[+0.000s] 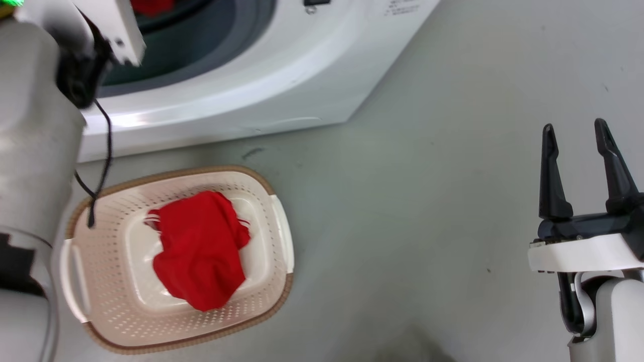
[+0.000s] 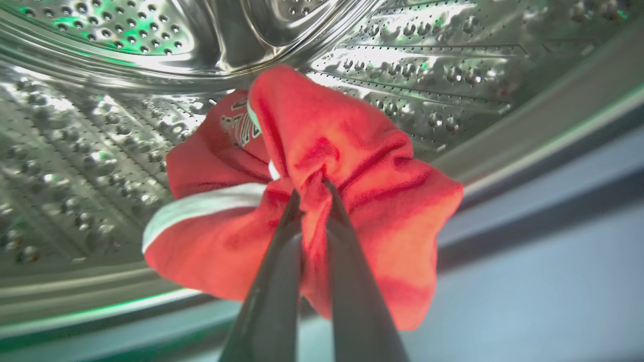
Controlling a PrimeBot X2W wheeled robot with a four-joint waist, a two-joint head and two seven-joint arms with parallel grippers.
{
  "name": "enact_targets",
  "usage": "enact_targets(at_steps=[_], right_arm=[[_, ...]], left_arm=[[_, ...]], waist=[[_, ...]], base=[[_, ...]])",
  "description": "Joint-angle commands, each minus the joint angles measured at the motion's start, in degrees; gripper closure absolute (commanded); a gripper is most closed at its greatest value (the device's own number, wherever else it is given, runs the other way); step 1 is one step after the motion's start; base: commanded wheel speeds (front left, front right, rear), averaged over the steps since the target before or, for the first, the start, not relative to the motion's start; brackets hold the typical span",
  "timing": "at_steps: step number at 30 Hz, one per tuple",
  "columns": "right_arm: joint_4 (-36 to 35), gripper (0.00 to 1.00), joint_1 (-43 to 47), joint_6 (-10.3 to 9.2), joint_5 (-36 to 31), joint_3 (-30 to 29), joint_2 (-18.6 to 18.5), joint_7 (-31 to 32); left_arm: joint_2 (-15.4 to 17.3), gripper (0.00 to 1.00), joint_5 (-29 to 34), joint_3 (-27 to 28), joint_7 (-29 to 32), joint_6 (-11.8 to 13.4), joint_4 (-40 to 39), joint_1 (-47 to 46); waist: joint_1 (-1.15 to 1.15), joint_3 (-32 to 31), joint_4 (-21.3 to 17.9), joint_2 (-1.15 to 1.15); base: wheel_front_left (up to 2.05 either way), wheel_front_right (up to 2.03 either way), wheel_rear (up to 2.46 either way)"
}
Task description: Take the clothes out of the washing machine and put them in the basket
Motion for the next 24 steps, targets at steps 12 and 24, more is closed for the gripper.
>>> enact_targets(at_steps=[12, 24], right_arm=[[1.35, 0.00, 4.10, -0.05, -2.53, -2.32, -0.05, -0.11], [2.22, 0.00, 6.91, -0.05, -2.56, -3.71, -0.05, -0.11]], left_arm=[[0.71, 1.00, -4.33, -6.08, -11.39, -0.07, -6.70, 14.61], [1.81, 1.00, -0.74, -6.85, -20.95, 3.57, -16.18, 24.67]], waist=[[0.00, -12.81, 8.38, 0.00], [0.00, -19.29, 11.35, 0.00]], base=[[0.00, 0.00, 0.00], [0.00, 0.00, 0.00]])
